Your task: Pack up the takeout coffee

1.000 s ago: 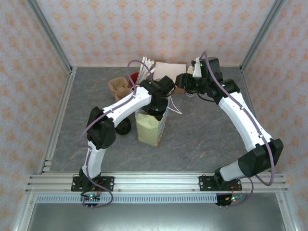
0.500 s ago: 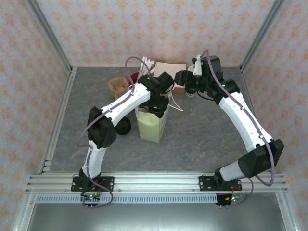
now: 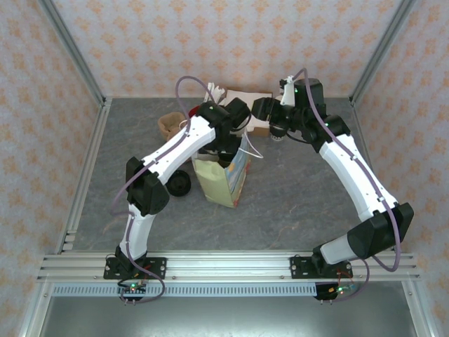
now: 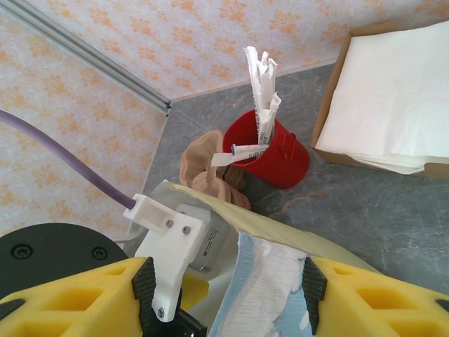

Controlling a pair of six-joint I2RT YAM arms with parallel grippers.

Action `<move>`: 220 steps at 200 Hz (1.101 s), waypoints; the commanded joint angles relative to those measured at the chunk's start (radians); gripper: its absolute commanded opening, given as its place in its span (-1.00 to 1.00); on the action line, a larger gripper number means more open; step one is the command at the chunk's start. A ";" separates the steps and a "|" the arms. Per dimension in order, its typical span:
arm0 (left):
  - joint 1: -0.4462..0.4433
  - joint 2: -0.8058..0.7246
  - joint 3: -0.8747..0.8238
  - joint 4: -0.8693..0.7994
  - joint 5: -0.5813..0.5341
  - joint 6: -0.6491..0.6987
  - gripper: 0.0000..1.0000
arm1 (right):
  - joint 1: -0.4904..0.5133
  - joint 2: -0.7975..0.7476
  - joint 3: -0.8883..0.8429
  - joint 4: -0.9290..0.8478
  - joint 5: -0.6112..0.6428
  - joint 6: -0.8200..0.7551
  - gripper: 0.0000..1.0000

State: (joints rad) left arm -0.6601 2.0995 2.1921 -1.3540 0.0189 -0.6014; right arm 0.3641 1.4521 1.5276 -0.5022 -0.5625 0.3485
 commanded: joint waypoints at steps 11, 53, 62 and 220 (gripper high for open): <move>-0.010 -0.081 0.101 0.099 -0.013 -0.027 0.80 | 0.077 0.054 -0.039 -0.171 -0.126 -0.046 0.19; -0.015 -0.081 0.094 0.104 -0.007 -0.048 0.75 | 0.088 0.052 -0.059 -0.177 -0.129 -0.048 0.19; -0.019 -0.079 0.093 0.107 -0.010 -0.048 0.75 | 0.088 0.052 -0.064 -0.177 -0.131 -0.050 0.19; -0.033 -0.143 -0.027 0.208 0.001 -0.059 0.44 | 0.018 -0.049 -0.135 -0.147 -0.088 -0.032 0.19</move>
State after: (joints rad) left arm -0.6720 2.0594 2.1357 -1.3449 0.0479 -0.6727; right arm 0.3706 1.4174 1.4639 -0.4774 -0.5686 0.3706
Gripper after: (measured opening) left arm 0.720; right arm 0.595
